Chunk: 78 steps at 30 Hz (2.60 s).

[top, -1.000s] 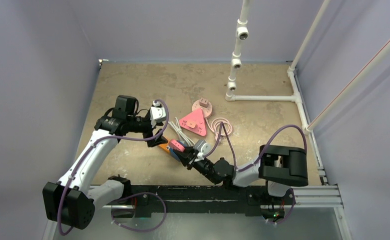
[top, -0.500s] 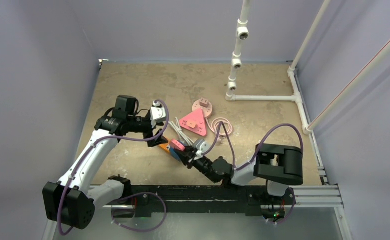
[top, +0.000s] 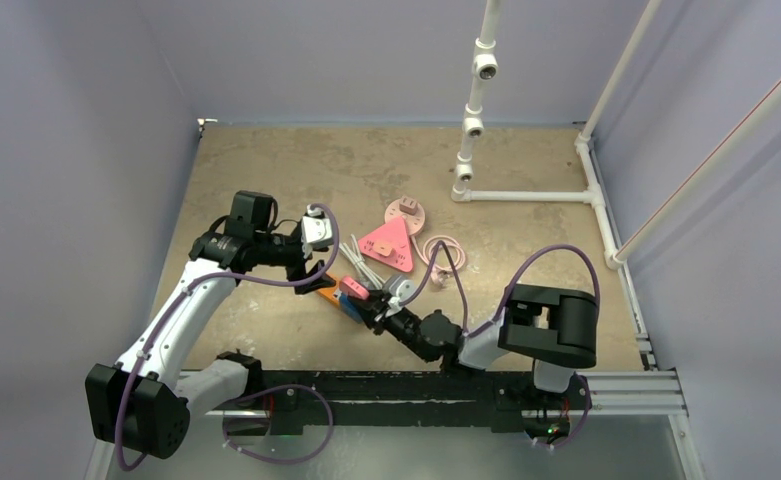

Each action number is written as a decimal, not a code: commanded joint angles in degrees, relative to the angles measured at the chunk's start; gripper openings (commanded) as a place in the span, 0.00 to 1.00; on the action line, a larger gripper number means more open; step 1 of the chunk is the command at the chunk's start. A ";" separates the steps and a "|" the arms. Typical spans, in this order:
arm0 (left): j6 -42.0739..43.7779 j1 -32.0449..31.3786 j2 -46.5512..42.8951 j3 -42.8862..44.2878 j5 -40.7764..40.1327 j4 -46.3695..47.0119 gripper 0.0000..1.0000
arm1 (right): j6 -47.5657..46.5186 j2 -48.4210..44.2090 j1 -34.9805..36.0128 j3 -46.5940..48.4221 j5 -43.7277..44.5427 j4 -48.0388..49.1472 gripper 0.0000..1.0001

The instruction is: Insert the plug

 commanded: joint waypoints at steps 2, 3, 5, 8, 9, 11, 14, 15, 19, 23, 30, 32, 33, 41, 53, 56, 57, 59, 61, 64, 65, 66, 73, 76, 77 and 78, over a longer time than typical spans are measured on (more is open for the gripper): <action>2.01 0.37 -0.23 0.23 2.16 -0.35 0.73 | 1.01 0.86 -0.42 2.01 -0.49 1.47 0.00; 1.99 0.37 -0.16 0.26 2.25 -0.44 0.73 | 1.14 0.93 -0.49 2.03 -0.36 1.32 0.00; 2.03 0.37 -0.04 0.24 2.40 -0.55 0.73 | 1.42 0.89 -0.66 2.03 -0.08 1.16 0.00; 2.27 0.32 0.16 0.09 2.65 -0.62 0.72 | 1.99 0.63 -0.94 1.86 -0.02 0.82 0.00; 2.29 0.30 0.24 0.05 2.74 -0.66 0.72 | 2.23 0.61 -0.95 1.84 -0.03 0.69 0.00; 2.60 0.29 0.57 0.04 2.94 -0.57 0.72 | 2.97 0.31 -1.04 1.74 0.25 0.29 0.00; 2.68 0.13 0.81 -0.16 3.27 -0.25 0.72 | 3.75 -0.07 -1.12 1.38 0.74 0.04 0.00; 2.85 -0.01 0.98 -0.24 3.36 -0.10 0.72 | 3.91 -0.09 -1.13 1.33 0.76 -0.02 0.00; 3.05 -0.24 1.40 -0.31 3.74 0.19 0.72 | 4.35 -0.30 -1.21 1.06 0.81 -0.41 0.00; 3.19 -0.42 1.66 -0.37 3.76 0.26 0.71 | 5.39 -0.96 -1.32 0.55 0.79 -0.92 0.00; 3.18 -0.99 1.97 -1.14 4.26 1.63 0.71 | 8.39 -1.67 -1.30 -0.68 2.21 -0.92 0.00; 3.03 -1.39 2.12 -1.47 4.86 2.39 0.71 | 8.78 -1.68 -1.30 -0.86 2.86 -0.72 0.00; 2.89 -1.71 2.20 -1.71 5.16 2.78 0.71 | 8.82 -1.60 -1.30 -0.99 3.13 -0.44 0.00; 1.62 -4.52 3.39 -3.02 4.85 5.50 0.70 | 8.53 -1.45 -1.30 -1.39 4.16 1.31 0.00; 0.99 -4.55 3.26 -3.05 4.37 6.20 0.69 | 6.06 -0.89 -1.63 -0.78 5.12 2.59 0.00; 0.93 -4.55 3.16 -2.99 4.30 6.19 0.68 | 5.71 -0.60 -1.65 -0.78 4.77 2.68 0.00; 0.96 -4.55 3.09 -3.03 4.24 6.14 0.68 | 5.66 -0.48 -1.65 -0.71 4.61 2.59 0.00; 0.98 -4.55 2.96 -2.99 4.20 6.16 0.68 | 5.57 -0.38 -1.65 -0.73 3.97 2.58 0.00; 0.88 -4.55 2.83 -2.98 4.20 6.16 0.68 | 5.63 -0.28 -1.65 -0.69 3.32 2.38 0.00; 0.88 -4.55 2.69 -3.10 4.15 6.16 0.68 | 5.66 -0.06 -1.65 -0.47 2.22 1.34 0.00; 0.82 -4.55 2.71 -3.10 4.12 6.19 0.68 | 5.59 0.05 -1.65 -0.31 2.03 0.87 0.00; 0.84 -4.55 2.62 -3.16 4.11 6.23 0.68 | 5.65 0.15 -1.65 -0.26 2.00 0.72 0.00; 0.28 -4.55 2.49 -3.20 4.11 7.08 0.67 | 5.42 0.69 -1.65 0.17 1.65 -0.48 0.00; 0.23 -4.55 2.32 -3.20 4.03 7.02 0.67 | 5.30 1.04 -1.65 0.73 2.10 -1.47 0.00; 0.31 -4.55 2.31 -3.19 4.02 6.99 0.67 | 5.30 1.11 -1.65 0.79 2.34 -1.58 0.00; 0.34 -4.55 2.24 -3.23 4.02 7.02 0.67 | 5.31 1.13 -1.65 0.80 2.49 -1.71 0.00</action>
